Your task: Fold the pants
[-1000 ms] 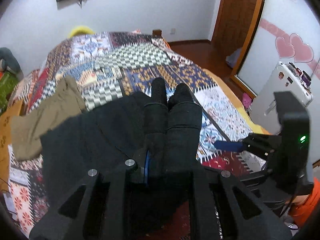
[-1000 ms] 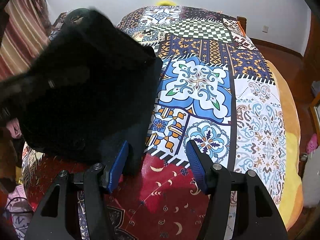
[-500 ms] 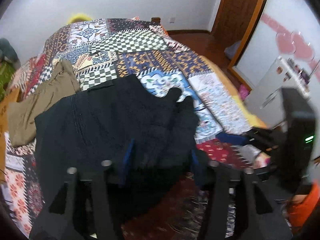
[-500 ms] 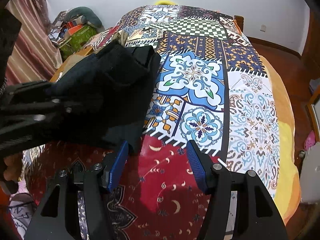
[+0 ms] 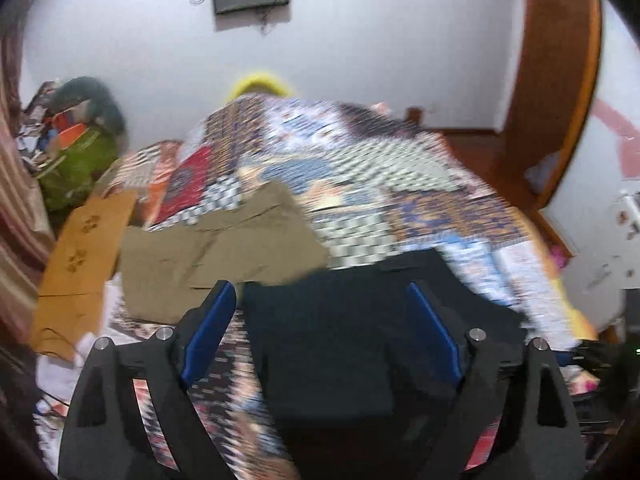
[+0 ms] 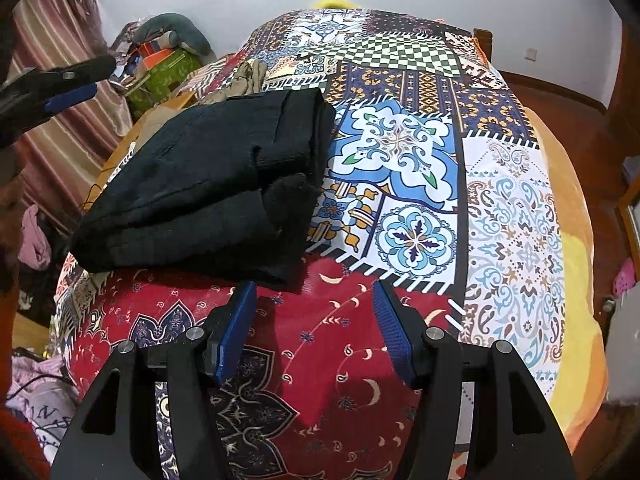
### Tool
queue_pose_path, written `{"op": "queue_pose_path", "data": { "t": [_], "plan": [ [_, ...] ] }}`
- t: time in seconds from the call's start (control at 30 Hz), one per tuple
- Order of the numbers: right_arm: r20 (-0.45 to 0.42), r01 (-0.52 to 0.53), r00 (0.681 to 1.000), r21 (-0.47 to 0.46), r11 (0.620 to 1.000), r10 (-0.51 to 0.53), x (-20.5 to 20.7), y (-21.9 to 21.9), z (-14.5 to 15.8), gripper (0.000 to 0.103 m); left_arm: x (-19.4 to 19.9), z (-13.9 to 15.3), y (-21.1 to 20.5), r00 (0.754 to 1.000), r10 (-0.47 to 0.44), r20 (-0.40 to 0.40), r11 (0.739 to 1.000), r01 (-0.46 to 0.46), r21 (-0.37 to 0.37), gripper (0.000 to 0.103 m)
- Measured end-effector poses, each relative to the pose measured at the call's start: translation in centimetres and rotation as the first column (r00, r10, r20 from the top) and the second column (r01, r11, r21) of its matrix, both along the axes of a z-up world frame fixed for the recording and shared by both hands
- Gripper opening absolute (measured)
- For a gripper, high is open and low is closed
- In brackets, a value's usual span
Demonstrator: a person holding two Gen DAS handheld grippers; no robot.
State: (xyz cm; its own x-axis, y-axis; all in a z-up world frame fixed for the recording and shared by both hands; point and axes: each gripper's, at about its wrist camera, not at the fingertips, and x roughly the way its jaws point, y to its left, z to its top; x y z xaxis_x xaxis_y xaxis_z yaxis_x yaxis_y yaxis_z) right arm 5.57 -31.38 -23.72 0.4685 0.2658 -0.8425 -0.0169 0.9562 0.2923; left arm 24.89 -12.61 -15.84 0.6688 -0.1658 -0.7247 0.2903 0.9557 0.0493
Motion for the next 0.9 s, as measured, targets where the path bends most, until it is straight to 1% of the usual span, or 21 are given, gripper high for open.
{"op": "queue_pose_path", "data": {
  "t": [0.07, 0.17, 0.27, 0.33, 0.37, 0.4, 0.47, 0.5, 0.53, 0.6, 0.7, 0.73, 0.8, 0.87, 0.9],
  "plan": [
    [-0.009, -0.006, 1.000, 0.001, 1.000, 0.006, 0.3, 0.2, -0.3, 0.056, 2.2, -1.3, 1.6, 0.999, 0.044, -0.027, 0.998, -0.043, 0.045, 0.087],
    [-0.020, -0.007, 1.000, 0.000, 1.000, 0.007, 0.8, 0.6, -0.6, 0.056, 5.7, -3.6, 3.5, 0.991, 0.112, -0.077, 0.991, -0.106, 0.083, 0.087],
    [-0.025, -0.002, 1.000, 0.012, 1.000, 0.002, 1.1, 0.5, -0.7, 0.057, 8.3, -5.8, 4.4, 0.985, 0.132, -0.113, 0.988, -0.120, 0.100, 0.087],
    [-0.034, 0.002, 0.999, 0.019, 1.000, -0.002, 1.4, 0.5, -0.9, 0.059, 10.1, -7.0, 4.2, 0.986, 0.112, -0.120, 0.986, -0.096, 0.135, 0.087],
    [-0.035, 0.003, 0.999, 0.018, 1.000, -0.002, 1.5, 0.4, -1.0, 0.059, 10.5, -7.5, 3.9, 0.989, 0.089, -0.116, 0.985, -0.071, 0.155, 0.087],
    [-0.032, 0.004, 0.999, 0.015, 1.000, -0.004, 1.6, 0.3, -1.0, 0.059, 11.1, -8.1, 3.5, 0.993, 0.052, -0.108, 0.981, -0.030, 0.194, 0.087],
    [-0.029, 0.004, 1.000, 0.009, 1.000, -0.004, 1.7, 0.2, -0.9, 0.059, 12.0, -9.3, 2.5, 0.995, 0.001, -0.101, 0.961, 0.027, 0.276, 0.087],
    [-0.026, 0.008, 1.000, 0.004, 1.000, -0.008, 1.8, 0.1, -0.9, 0.059, 12.3, -10.2, 2.0, 0.993, -0.032, -0.111, 0.947, 0.066, 0.316, 0.087],
    [-0.023, 0.015, 1.000, 0.001, 1.000, -0.015, 2.0, -0.2, -0.9, 0.059, 12.5, -11.1, 1.6, 0.989, -0.064, -0.130, 0.936, 0.104, 0.337, 0.088],
    [-0.027, 0.015, 1.000, 0.027, 1.000, -0.014, 2.6, -0.8, -1.1, 0.059, 12.4, -12.0, 1.3, 0.985, -0.090, -0.148, 0.926, 0.138, 0.351, 0.088],
    [-0.031, 0.015, 0.999, 0.021, 1.000, -0.014, 3.1, -1.1, -1.2, 0.059, 11.2, -12.2, 1.7, 0.985, -0.117, -0.130, 0.928, 0.155, 0.339, 0.088],
    [-0.031, 0.013, 0.999, 0.000, 1.000, -0.013, 3.7, -1.4, -1.4, 0.059, 10.6, -12.2, 1.8, 0.985, -0.129, -0.116, 0.923, 0.162, 0.348, 0.088],
    [-0.031, 0.015, 0.999, -0.008, 1.000, -0.016, 4.1, -1.6, -1.5, 0.059, 9.4, -12.3, 2.1, 0.982, -0.155, -0.103, 0.916, 0.182, 0.358, 0.088],
    [-0.027, 0.025, 0.999, -0.024, 0.999, -0.026, 5.0, -2.3, -1.7, 0.059, 8.4, -12.4, 2.6, 0.979, -0.165, -0.119, 0.914, 0.197, 0.354, 0.088],
    [-0.022, 0.033, 0.999, -0.030, 0.999, -0.034, 5.5, -2.7, -1.8, 0.059, 7.9, -12.4, 3.0, 0.979, -0.162, -0.128, 0.920, 0.196, 0.340, 0.088]
  ]
}}
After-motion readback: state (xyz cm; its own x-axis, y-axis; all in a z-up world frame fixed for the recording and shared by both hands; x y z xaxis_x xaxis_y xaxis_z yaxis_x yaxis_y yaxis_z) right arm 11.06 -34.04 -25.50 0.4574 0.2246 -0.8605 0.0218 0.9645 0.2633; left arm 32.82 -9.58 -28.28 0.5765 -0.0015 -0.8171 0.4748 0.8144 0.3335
